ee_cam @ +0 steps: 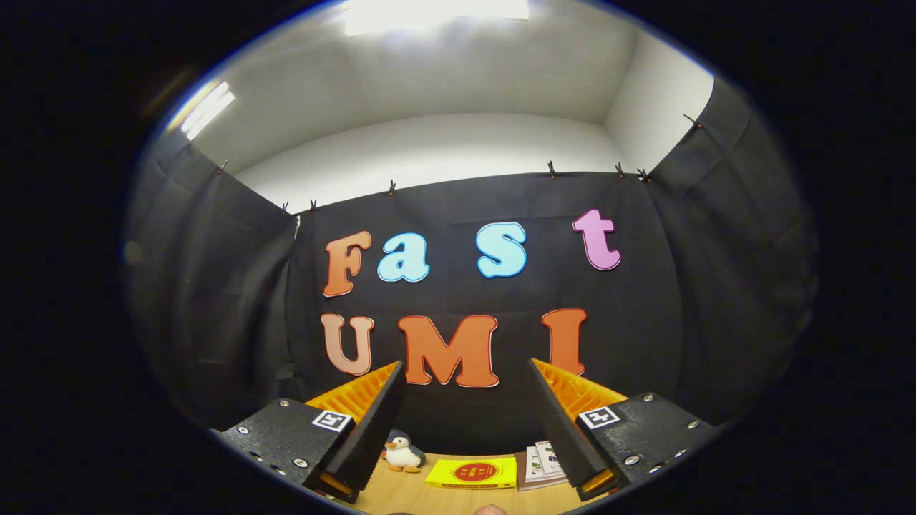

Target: Open the storage box then place both shoes into the box .Put the left shoe in first, then the right shoe, with the right side of both shoes facing outward in a uniform manner.

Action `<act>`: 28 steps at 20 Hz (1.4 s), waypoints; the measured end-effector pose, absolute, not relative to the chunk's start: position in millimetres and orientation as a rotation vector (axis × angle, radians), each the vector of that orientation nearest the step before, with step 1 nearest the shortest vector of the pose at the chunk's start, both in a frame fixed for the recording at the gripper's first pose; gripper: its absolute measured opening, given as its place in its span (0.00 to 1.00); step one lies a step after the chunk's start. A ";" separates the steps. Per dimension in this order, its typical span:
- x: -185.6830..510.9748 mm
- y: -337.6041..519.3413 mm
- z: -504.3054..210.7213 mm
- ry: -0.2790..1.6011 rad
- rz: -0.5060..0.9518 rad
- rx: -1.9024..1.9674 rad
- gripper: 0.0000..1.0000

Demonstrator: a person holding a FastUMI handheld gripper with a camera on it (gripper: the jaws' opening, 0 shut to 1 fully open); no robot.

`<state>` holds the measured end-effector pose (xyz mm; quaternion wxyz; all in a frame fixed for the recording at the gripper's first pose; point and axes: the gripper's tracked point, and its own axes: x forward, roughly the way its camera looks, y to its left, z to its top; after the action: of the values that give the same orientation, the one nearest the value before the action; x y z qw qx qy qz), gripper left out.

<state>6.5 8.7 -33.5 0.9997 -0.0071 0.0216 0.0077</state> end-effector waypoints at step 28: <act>-109.6 216.8 -385.0 1.134 0.534 0.426 0.95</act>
<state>-109.6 216.8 -385.0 0.7888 0.1979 0.5265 0.2478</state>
